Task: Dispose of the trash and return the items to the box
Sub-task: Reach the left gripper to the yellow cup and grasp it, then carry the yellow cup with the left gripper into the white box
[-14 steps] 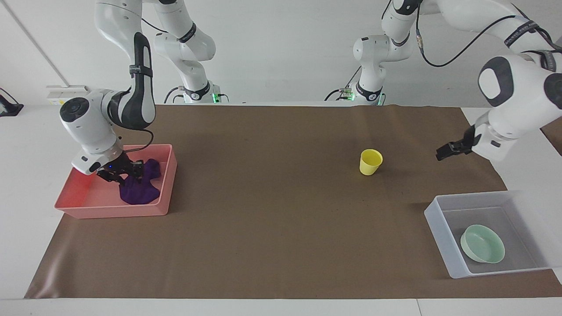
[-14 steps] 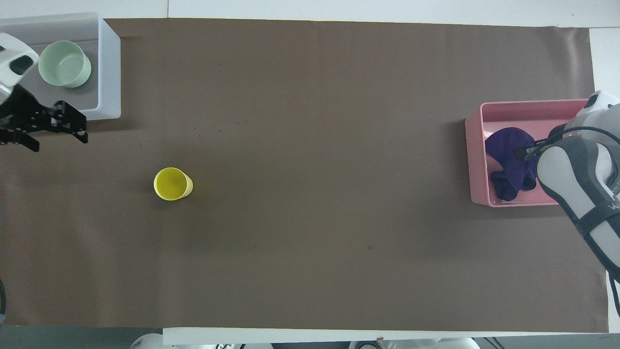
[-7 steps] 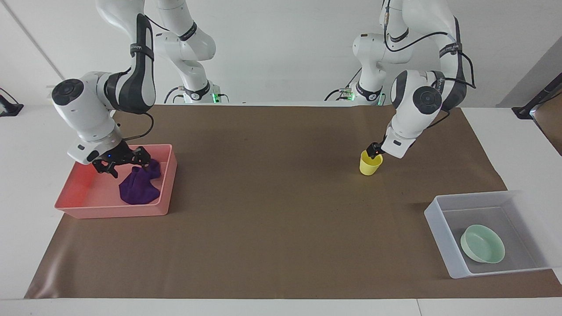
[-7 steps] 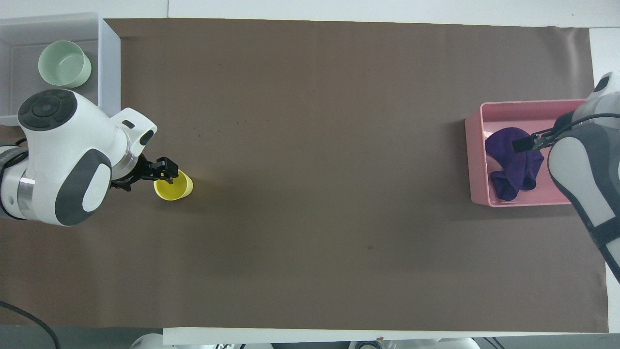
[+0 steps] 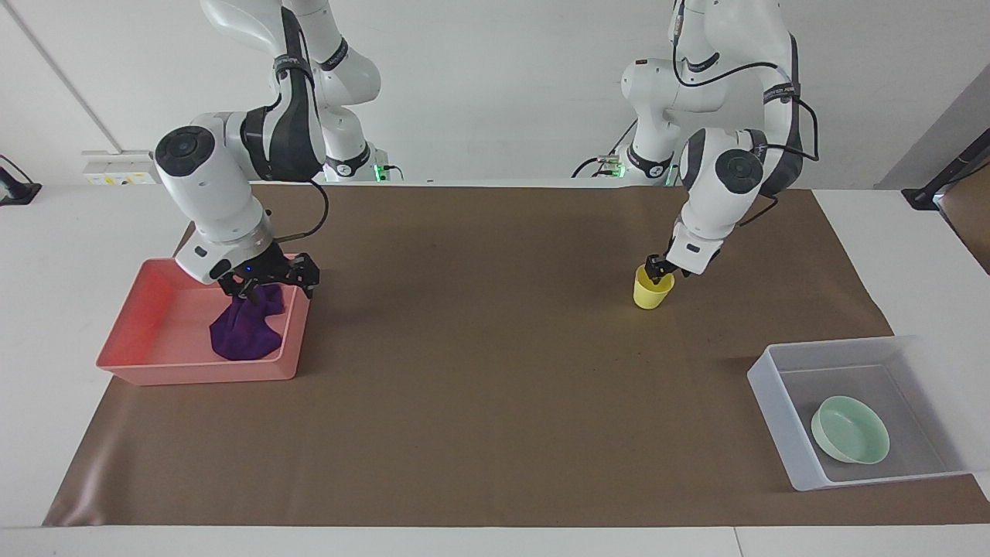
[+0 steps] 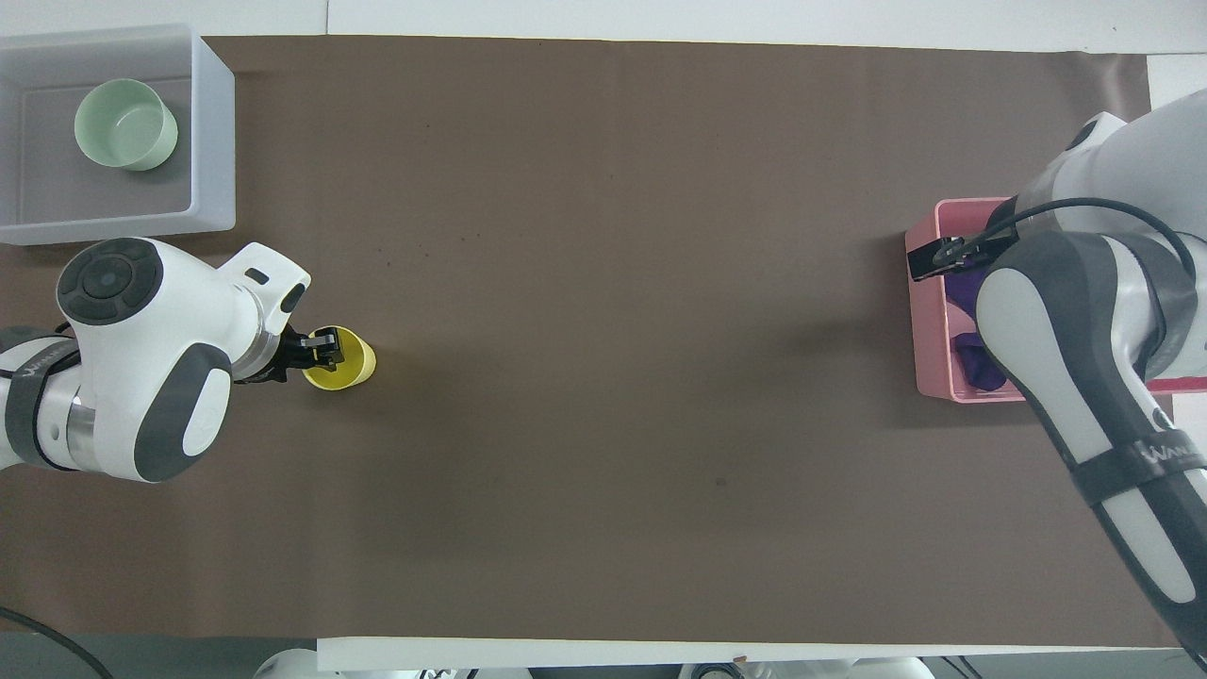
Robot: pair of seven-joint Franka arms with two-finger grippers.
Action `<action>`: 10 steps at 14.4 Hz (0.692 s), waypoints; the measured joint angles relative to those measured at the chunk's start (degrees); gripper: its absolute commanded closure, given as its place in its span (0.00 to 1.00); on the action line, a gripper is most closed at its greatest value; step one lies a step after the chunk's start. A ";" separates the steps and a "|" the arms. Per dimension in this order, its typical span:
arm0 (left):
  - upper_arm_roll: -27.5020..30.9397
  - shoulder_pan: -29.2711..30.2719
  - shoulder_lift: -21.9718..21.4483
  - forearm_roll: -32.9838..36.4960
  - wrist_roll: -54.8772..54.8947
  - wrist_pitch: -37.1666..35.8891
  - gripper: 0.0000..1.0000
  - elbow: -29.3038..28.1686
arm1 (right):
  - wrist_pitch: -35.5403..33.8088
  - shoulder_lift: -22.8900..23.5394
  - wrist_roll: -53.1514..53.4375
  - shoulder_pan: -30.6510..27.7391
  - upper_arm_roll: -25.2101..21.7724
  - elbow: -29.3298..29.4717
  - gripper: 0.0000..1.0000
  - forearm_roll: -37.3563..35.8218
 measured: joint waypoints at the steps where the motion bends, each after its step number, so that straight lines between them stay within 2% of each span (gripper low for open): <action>1: 0.06 0.00 0.00 0.00 -0.18 0.62 1.00 -0.02 | -2.36 -0.47 0.75 0.59 0.00 1.41 0.00 0.00; 4: 0.23 0.03 -0.09 -0.12 -0.41 2.57 1.00 0.26 | -11.13 -3.69 1.01 0.99 -0.06 5.33 0.00 0.00; 6: 0.56 0.47 0.16 -0.06 -0.74 2.26 1.00 2.47 | -16.15 -6.19 1.01 0.89 -0.18 7.12 0.00 0.00; 8: 1.27 0.93 0.98 -0.06 -0.93 -2.82 1.00 8.76 | -20.81 -7.91 0.71 0.71 -0.33 8.98 0.00 0.00; 10: 1.64 2.52 2.99 -0.02 -1.18 -12.03 1.00 19.38 | -24.91 -8.49 -0.26 0.32 -0.38 11.30 0.00 0.00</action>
